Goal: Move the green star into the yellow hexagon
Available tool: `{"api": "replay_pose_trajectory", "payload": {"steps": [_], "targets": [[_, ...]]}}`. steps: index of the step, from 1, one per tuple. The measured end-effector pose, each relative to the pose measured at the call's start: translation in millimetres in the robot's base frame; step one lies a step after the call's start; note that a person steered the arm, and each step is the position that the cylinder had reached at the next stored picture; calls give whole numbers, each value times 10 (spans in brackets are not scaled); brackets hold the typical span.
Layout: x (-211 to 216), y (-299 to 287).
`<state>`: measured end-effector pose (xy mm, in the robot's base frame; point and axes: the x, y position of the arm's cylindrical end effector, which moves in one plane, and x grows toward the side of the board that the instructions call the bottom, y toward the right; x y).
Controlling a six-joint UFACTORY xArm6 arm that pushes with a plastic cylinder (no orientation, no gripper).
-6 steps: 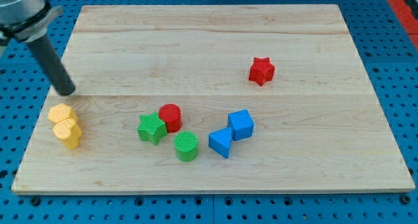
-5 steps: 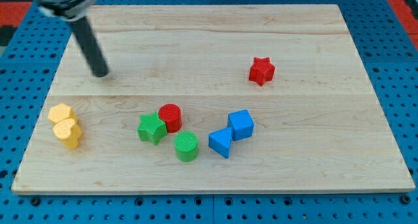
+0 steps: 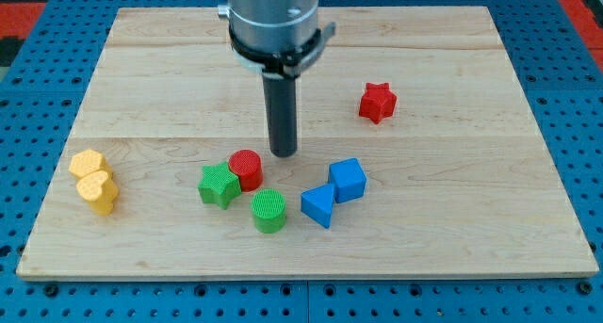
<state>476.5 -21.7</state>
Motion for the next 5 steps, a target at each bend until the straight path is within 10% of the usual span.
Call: {"api": "replay_pose_trajectory", "payload": {"steps": [3, 5], "targets": [[655, -958], [99, -955]]}}
